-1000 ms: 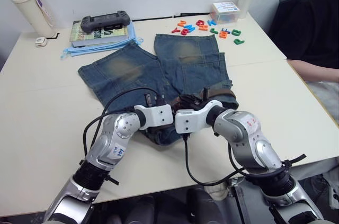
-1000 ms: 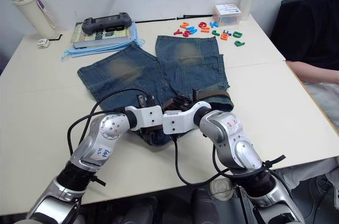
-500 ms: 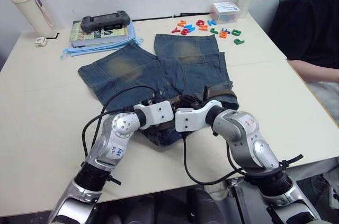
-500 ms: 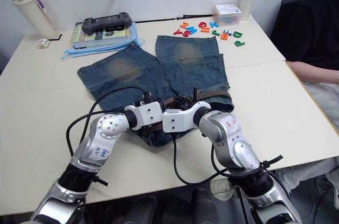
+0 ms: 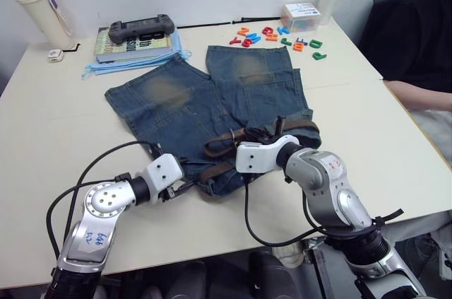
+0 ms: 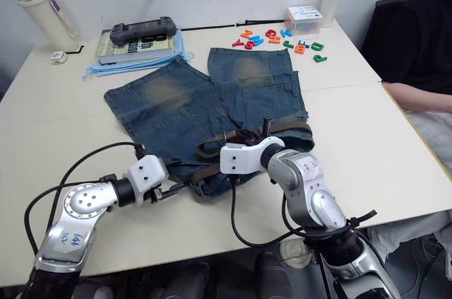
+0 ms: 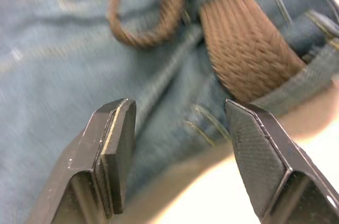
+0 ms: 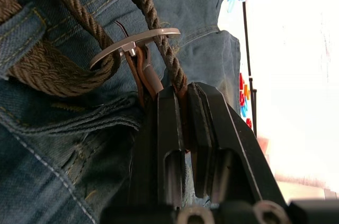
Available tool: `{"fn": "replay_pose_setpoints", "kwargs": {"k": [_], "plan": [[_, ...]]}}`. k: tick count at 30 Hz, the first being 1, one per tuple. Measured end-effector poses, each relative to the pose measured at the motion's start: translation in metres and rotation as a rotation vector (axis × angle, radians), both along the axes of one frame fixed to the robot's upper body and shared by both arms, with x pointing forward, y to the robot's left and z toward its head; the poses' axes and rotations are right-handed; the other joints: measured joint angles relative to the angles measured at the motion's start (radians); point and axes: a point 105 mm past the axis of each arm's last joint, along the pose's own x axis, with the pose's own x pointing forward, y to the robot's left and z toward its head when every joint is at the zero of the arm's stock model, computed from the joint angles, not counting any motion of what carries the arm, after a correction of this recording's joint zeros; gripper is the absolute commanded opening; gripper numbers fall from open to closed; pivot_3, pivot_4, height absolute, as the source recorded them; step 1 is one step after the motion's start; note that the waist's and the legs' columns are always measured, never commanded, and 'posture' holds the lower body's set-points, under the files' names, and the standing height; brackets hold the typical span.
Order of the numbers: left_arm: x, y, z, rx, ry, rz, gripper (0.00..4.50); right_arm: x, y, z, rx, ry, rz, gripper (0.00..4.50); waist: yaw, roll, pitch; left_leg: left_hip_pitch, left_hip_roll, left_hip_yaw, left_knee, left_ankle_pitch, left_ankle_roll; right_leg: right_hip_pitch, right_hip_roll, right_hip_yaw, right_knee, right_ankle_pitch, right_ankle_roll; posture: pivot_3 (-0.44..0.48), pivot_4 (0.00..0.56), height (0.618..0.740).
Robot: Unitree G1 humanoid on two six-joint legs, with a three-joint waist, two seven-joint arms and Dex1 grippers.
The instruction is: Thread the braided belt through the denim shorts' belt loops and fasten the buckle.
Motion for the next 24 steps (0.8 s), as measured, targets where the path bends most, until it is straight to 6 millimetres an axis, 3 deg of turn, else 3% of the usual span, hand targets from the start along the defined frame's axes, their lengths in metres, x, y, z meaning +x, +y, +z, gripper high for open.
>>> {"fn": "replay_pose_setpoints", "kwargs": {"k": [13,20,24], "plan": [[0.003,-0.029,0.012,-0.196,0.120,-0.077,3.01,0.003,-0.012,0.007,0.013,-0.010,-0.042,0.00,-0.007,0.000,0.000,0.000,0.001,0.000,-0.001,0.000,0.000,-0.001,0.000,0.000,0.000,0.000,0.000,0.000,0.150,0.738],[-0.001,-0.022,0.036,-0.366,0.255,-0.137,3.01,0.002,-0.014,0.003,0.016,0.002,-0.047,0.00,-0.009,0.000,0.000,0.000,0.002,0.000,-0.001,0.000,-0.001,-0.001,0.000,0.000,0.000,0.000,0.000,0.000,0.150,0.738],[-0.001,-0.040,0.033,-0.387,0.323,-0.156,3.01,0.002,-0.013,0.003,0.018,0.002,-0.047,0.00,-0.007,0.000,0.000,0.000,0.001,0.000,0.000,0.000,-0.001,-0.001,0.000,0.000,0.000,0.000,0.000,0.000,0.150,0.738]]}}
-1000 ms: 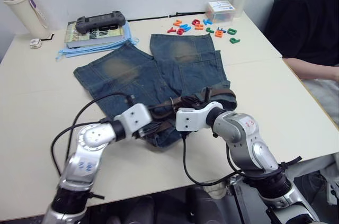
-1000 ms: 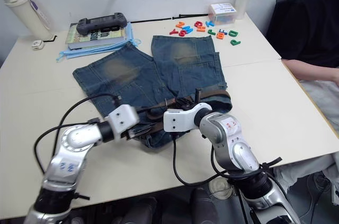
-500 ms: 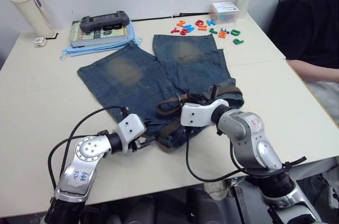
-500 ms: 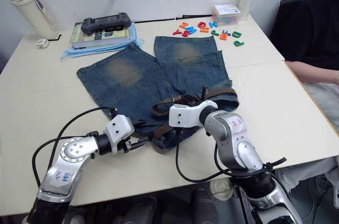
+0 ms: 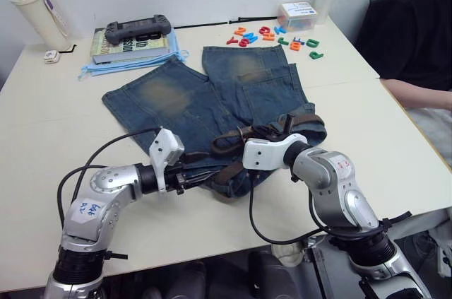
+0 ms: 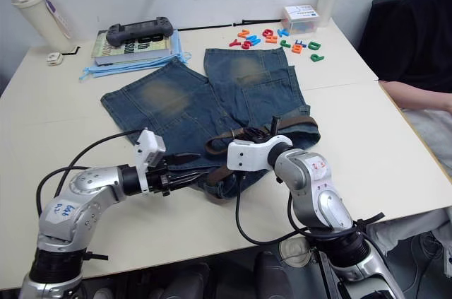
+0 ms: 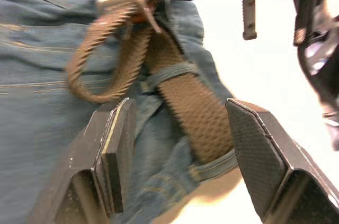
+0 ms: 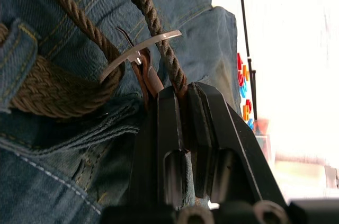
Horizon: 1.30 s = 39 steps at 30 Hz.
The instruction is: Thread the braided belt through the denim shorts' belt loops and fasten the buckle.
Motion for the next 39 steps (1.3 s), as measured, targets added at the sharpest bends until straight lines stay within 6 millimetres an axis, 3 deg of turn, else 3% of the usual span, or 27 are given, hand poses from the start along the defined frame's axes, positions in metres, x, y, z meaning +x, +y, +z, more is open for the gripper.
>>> {"fn": "replay_pose_setpoints", "kwargs": {"k": [8,11,14,19,25,30,39], "plan": [[0.007,-0.028,-0.029,0.111,0.032,0.001,3.01,0.000,0.000,0.000,0.006,0.004,-0.004,0.00,-0.001,0.000,0.000,0.000,0.001,0.000,0.000,0.000,0.000,0.000,0.000,0.001,0.000,0.000,0.000,0.000,0.150,0.738],[0.005,-0.030,-0.038,0.199,-0.001,-0.011,3.01,-0.001,0.001,0.001,0.006,0.003,-0.001,0.00,-0.002,0.000,0.000,0.000,0.001,0.001,0.000,0.000,0.000,0.000,0.000,0.001,0.000,0.000,0.000,0.000,0.150,0.738],[0.005,-0.027,-0.037,0.245,-0.056,-0.018,2.27,-0.002,0.001,0.001,0.006,0.004,0.001,0.00,-0.003,0.000,0.000,0.001,0.001,0.001,-0.001,0.000,-0.001,0.000,0.000,0.001,0.000,0.000,0.000,0.000,0.150,0.738],[0.005,-0.014,-0.035,0.288,-0.093,-0.013,0.10,-0.002,0.000,0.001,0.004,0.004,-0.001,0.00,-0.003,0.000,0.000,0.001,0.002,0.001,-0.001,0.000,-0.001,0.000,0.000,0.002,0.001,0.000,0.000,0.000,0.150,0.738],[0.003,0.023,-0.036,0.371,-0.139,0.009,0.02,-0.002,-0.002,0.000,0.009,0.014,-0.006,0.00,-0.010,0.000,0.000,0.002,0.003,0.001,-0.002,0.000,-0.001,0.000,0.000,0.002,0.000,-0.001,-0.001,0.000,0.150,0.738],[0.009,0.060,-0.037,0.484,-0.245,0.038,0.02,-0.001,-0.020,0.006,0.020,0.004,-0.055,0.00,-0.012,0.001,0.000,0.003,0.003,0.001,-0.002,0.000,-0.001,0.000,0.000,0.002,0.000,-0.001,-0.002,0.000,0.150,0.738],[0.020,0.073,-0.039,0.511,-0.314,0.064,0.02,-0.003,-0.075,-0.005,-0.056,0.044,-0.202,0.00,-0.004,0.003,-0.001,0.004,0.002,0.003,-0.002,0.000,-0.001,0.001,0.000,0.003,0.002,-0.001,-0.001,0.000,0.150,0.738]]}}
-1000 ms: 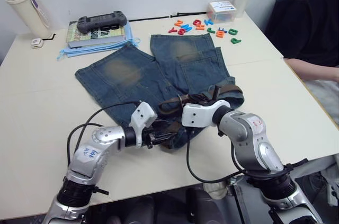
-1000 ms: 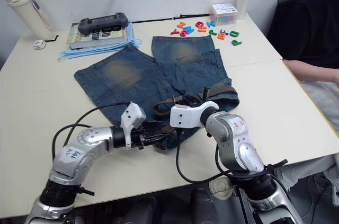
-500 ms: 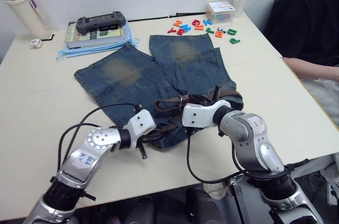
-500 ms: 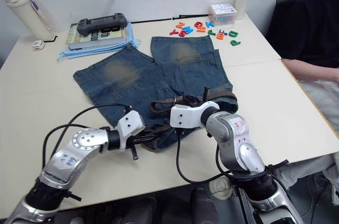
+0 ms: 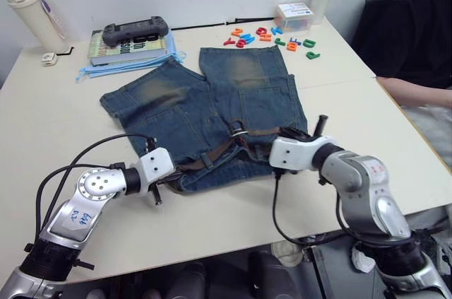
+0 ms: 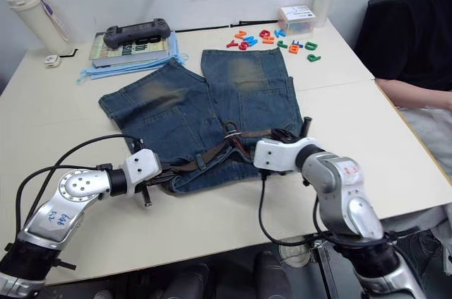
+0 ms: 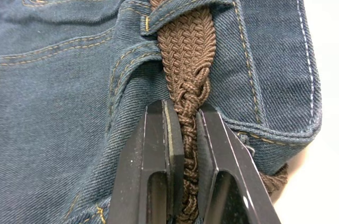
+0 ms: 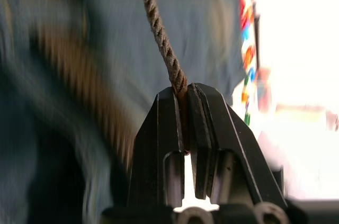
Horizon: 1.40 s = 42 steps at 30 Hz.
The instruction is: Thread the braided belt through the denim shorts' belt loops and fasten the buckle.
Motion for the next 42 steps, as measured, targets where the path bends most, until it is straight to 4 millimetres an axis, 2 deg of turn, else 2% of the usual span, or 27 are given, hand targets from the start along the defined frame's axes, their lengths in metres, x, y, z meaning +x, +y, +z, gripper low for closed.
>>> {"fn": "replay_pose_setpoints", "kwargs": {"k": [9,11,15,25,27,31,35,42], "plan": [[0.005,0.013,-0.005,0.003,-0.051,0.015,0.02,-0.002,-0.021,0.004,-0.032,0.017,-0.059,0.00,0.000,0.007,-0.004,0.002,0.001,0.000,0.000,0.000,0.000,0.002,0.000,0.000,0.001,0.000,0.000,0.000,0.150,0.738],[0.006,0.016,-0.006,0.003,-0.053,0.023,0.02,-0.003,-0.022,0.002,-0.033,0.023,-0.060,0.00,-0.001,0.007,-0.005,0.005,0.001,0.001,-0.001,0.000,0.000,0.004,0.000,0.001,0.000,0.000,0.000,0.000,0.150,0.738],[0.008,0.023,-0.010,0.005,-0.046,0.042,0.02,-0.004,-0.020,0.002,-0.033,0.023,-0.054,0.00,-0.003,0.007,-0.005,0.023,0.002,0.002,-0.013,-0.002,0.005,0.019,0.001,0.001,-0.007,0.000,-0.001,0.000,0.150,0.738],[0.009,0.033,-0.010,0.019,-0.053,0.054,0.02,0.000,-0.017,0.009,-0.035,-0.002,-0.045,0.00,-0.015,0.010,-0.007,0.023,0.003,0.001,-0.014,0.000,0.001,0.019,0.001,0.000,-0.007,0.000,-0.001,0.000,0.150,0.738],[0.009,0.034,-0.010,0.022,-0.053,0.055,0.02,0.000,-0.013,0.009,-0.031,-0.001,-0.033,0.00,-0.018,0.010,-0.007,0.023,0.004,0.001,-0.014,0.000,0.001,0.019,0.001,0.000,-0.007,0.000,-0.001,0.000,0.150,0.738],[0.010,0.040,-0.009,0.019,-0.053,0.080,0.02,-0.004,0.008,-0.003,0.008,0.037,0.034,0.00,-0.023,0.010,-0.007,0.023,0.004,0.001,-0.015,0.000,0.001,0.019,0.002,0.000,-0.007,0.000,-0.001,0.000,0.150,0.738],[0.011,0.050,-0.009,0.018,-0.055,0.113,0.02,-0.017,0.030,-0.013,-0.007,0.084,0.136,0.00,-0.024,0.010,-0.007,0.022,0.005,0.001,-0.015,0.000,0.001,0.017,0.002,0.001,-0.007,0.000,-0.001,0.000,0.150,0.738],[0.008,0.064,-0.007,0.045,-0.054,0.135,0.02,-0.025,0.037,-0.019,-0.018,0.101,0.175,0.00,-0.026,0.010,-0.007,0.021,0.005,0.002,-0.015,0.000,0.000,0.017,0.003,0.001,-0.008,0.000,-0.001,0.000,0.150,0.738]]}}
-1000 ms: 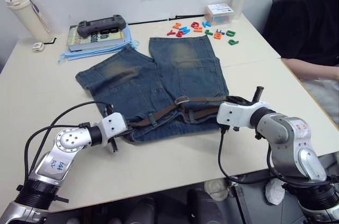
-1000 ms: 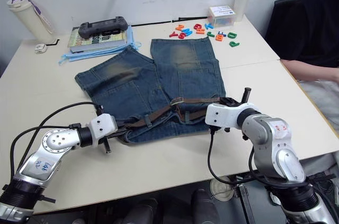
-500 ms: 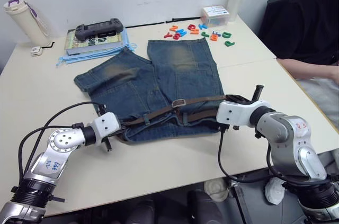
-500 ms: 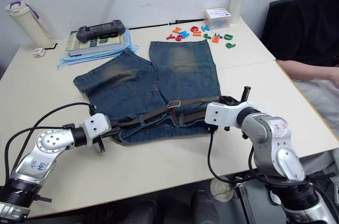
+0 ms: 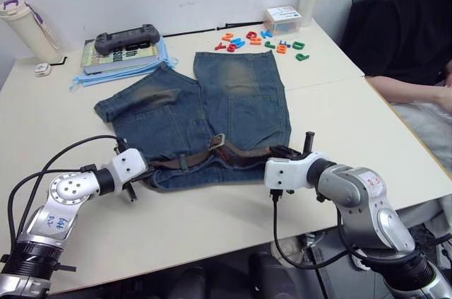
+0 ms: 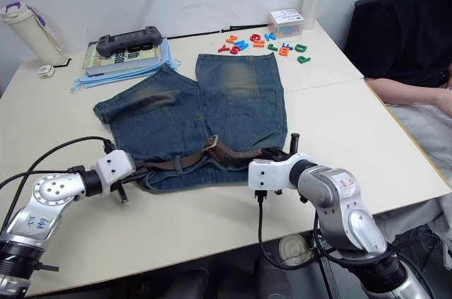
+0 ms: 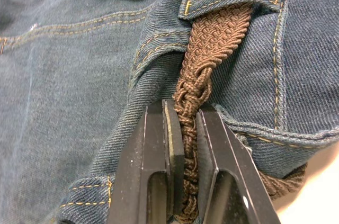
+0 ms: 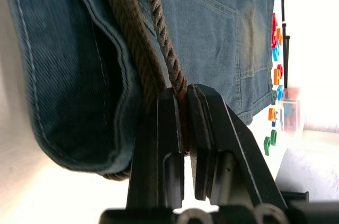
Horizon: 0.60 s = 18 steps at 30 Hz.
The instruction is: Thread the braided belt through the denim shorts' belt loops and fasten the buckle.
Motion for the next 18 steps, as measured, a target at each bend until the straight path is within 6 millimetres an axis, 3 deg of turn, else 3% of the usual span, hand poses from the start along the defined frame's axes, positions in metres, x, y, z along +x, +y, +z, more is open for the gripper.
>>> {"fn": "replay_pose_setpoints", "kwargs": {"k": [18], "plan": [[-0.007,0.014,-0.001,0.016,0.013,0.023,0.02,0.004,-0.016,0.002,-0.046,-0.047,-0.058,0.00,-0.002,0.000,0.000,0.000,0.002,0.001,-0.001,-0.001,-0.001,0.000,0.002,0.001,-0.001,0.000,-0.001,0.000,0.150,0.738]]}}
